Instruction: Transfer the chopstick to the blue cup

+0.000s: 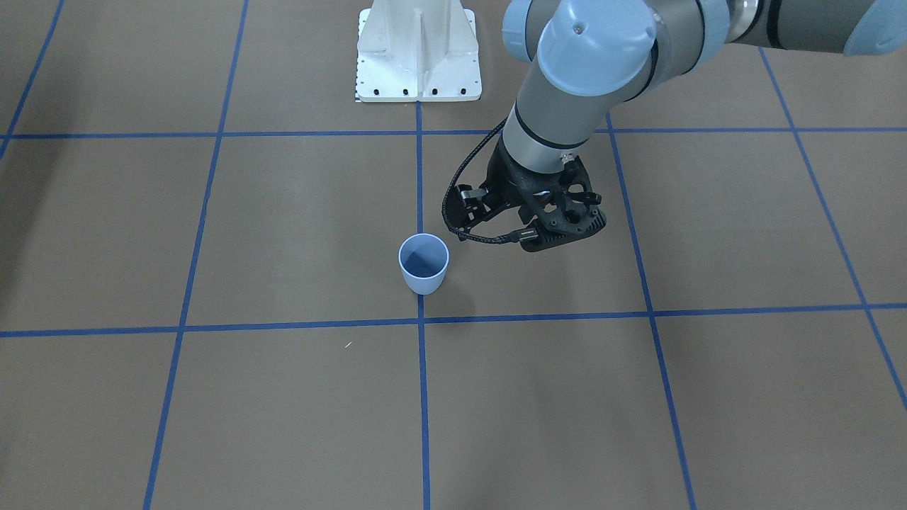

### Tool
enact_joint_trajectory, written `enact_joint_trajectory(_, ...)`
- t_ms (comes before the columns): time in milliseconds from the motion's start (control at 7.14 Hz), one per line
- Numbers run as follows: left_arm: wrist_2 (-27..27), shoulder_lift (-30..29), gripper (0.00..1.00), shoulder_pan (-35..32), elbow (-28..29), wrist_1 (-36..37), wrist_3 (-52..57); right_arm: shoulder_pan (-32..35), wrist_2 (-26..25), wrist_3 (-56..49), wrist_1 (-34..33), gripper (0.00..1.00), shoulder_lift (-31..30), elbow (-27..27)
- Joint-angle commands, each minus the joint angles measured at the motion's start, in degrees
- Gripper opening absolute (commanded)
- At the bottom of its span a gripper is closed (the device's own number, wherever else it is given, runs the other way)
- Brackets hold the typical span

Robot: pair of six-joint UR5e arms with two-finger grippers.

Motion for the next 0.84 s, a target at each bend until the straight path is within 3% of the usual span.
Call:
enact_joint_trajectory(0,0.2,0.1,0.98,0.0,0.0,0.0,0.0,0.1,1.9,2.0,0.4,1.0,5.2,-8.8)
enact_joint_trajectory(280,0.3,1.3,0.98,0.0,-0.9,0.0,0.1,0.1,3.6,2.1,-0.1,0.94,6.4,-9.0)
enact_joint_trajectory(701,0.3,1.7,0.98,-0.1,-1.3,0.0,0.1,0.1,4.0,2.1,-0.3,0.96,4.9,-8.4)
